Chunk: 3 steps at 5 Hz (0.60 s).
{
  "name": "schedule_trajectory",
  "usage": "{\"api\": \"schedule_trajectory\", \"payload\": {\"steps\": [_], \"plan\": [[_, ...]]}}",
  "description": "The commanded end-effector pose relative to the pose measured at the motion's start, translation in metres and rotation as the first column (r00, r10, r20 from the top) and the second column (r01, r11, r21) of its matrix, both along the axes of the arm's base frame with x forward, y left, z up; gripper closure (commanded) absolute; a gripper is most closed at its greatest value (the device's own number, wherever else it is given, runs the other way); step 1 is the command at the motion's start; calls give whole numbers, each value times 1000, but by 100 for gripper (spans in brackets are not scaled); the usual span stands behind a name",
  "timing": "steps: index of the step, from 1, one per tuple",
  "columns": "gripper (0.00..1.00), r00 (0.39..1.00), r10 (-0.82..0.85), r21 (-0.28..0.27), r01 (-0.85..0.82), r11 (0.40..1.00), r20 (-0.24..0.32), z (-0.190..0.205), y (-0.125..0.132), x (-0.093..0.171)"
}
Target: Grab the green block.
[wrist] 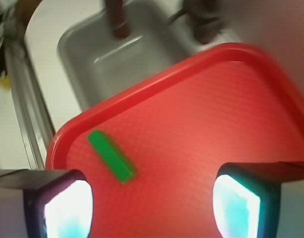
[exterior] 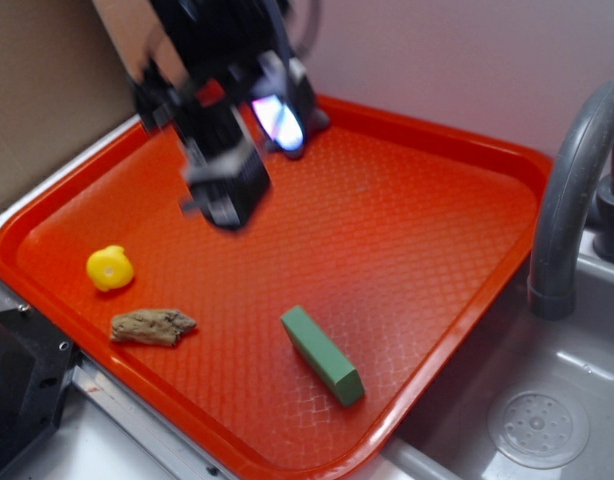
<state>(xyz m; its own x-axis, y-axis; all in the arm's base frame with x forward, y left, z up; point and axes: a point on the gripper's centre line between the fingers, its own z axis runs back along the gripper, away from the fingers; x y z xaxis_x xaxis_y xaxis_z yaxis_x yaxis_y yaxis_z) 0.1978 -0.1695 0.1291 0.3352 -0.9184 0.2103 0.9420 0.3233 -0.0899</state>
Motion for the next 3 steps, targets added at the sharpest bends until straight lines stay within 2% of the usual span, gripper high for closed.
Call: {"api": "schedule_trajectory", "payload": {"steps": [1,2,3], "plan": [[0,869,-495,6,495,869,-8,-25,-15,-41],[0,720,-694,42,694,718,-35,-44,-6,-44],[0,538,-840,92,842,531,-78,-62,3,-41]]}}
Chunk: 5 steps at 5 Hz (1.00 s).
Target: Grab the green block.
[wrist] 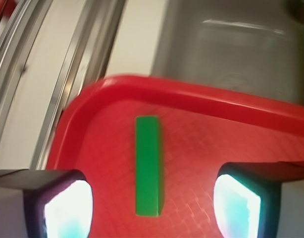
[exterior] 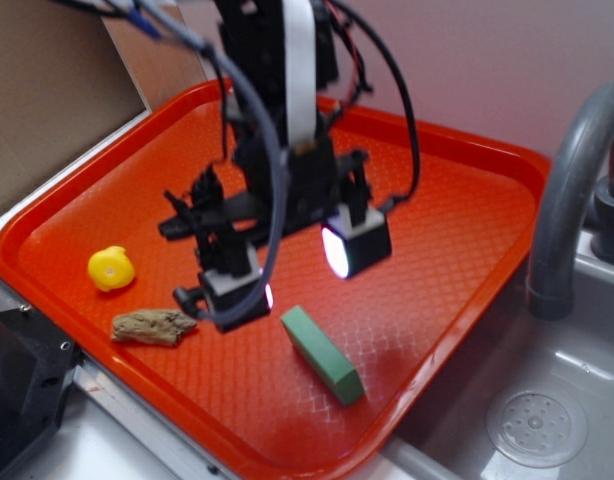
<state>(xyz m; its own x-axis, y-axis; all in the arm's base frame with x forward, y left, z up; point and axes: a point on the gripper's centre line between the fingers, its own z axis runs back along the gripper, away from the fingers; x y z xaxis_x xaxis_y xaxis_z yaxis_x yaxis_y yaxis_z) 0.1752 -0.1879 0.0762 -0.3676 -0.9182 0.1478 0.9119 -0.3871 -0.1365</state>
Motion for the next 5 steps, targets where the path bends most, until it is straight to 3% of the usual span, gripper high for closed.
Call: {"api": "schedule_trajectory", "payload": {"steps": [1,3,4,5], "plan": [[0,963,-268,97,264,960,22,-24,17,-24],[0,976,-214,197,202,959,42,-47,3,-32],[100,980,-189,203,174,964,60,-52,3,-34],[100,979,-192,202,176,963,63,-53,3,-34]]}}
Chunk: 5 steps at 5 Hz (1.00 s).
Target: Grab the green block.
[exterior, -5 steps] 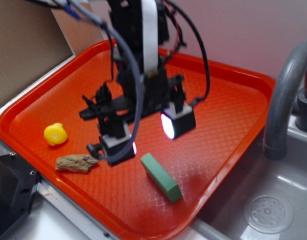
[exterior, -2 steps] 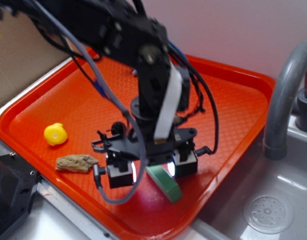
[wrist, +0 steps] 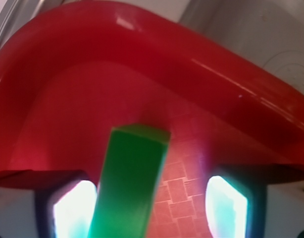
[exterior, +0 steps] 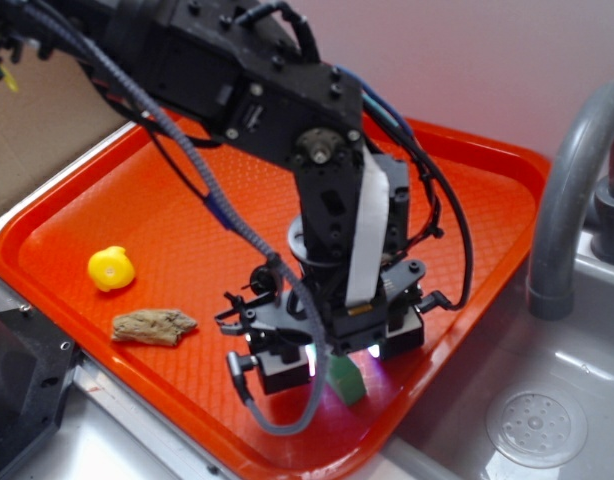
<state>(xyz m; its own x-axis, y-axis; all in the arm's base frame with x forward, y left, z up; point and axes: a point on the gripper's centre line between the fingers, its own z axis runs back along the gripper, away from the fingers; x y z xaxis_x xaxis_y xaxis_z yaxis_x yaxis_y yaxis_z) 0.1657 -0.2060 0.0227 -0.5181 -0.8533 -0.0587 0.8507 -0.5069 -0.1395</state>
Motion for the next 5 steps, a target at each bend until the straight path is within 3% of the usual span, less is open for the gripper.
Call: {"api": "schedule_trajectory", "payload": {"steps": [1,2,3,4,5], "plan": [[100,1000,-4,13,4,1000,-3,1,25,-24],[100,988,142,-10,-142,990,52,29,39,-11],[100,934,341,-81,-334,939,106,76,64,9],[100,818,569,-156,-553,819,86,123,105,35],[100,655,754,-135,-743,655,56,168,121,30]]}}
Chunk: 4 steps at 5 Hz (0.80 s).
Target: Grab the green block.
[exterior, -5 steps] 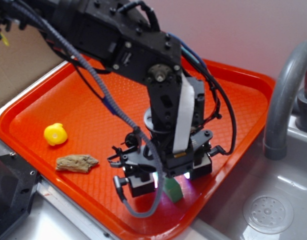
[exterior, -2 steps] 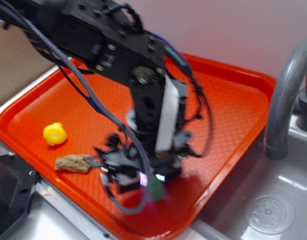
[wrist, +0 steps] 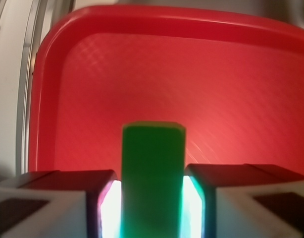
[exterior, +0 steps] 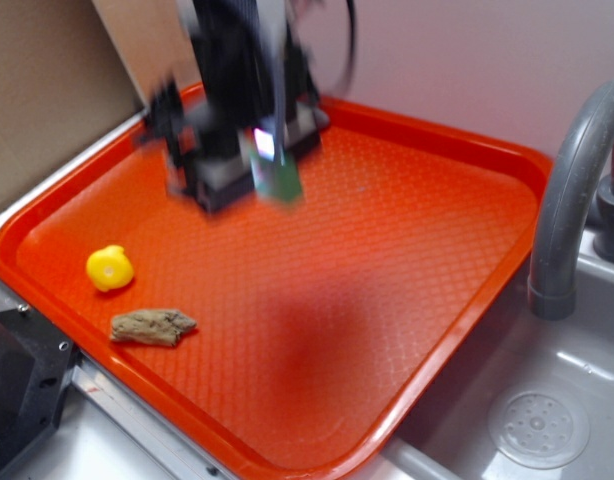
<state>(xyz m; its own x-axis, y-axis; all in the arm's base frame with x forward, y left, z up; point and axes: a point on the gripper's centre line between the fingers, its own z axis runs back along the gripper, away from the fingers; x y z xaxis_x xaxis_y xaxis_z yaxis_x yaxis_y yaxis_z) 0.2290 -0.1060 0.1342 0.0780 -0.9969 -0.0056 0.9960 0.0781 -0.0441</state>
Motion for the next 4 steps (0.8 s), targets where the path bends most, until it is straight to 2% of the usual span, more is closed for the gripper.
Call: {"api": "schedule_trajectory", "payload": {"steps": [1,2,3,4], "plan": [[100,880,460,-28,-460,887,119,82,31,-55],[100,738,661,-20,-665,746,133,103,41,-61],[100,550,816,-1,-829,559,177,112,36,-62],[100,332,928,5,-942,336,169,111,28,-55]]}}
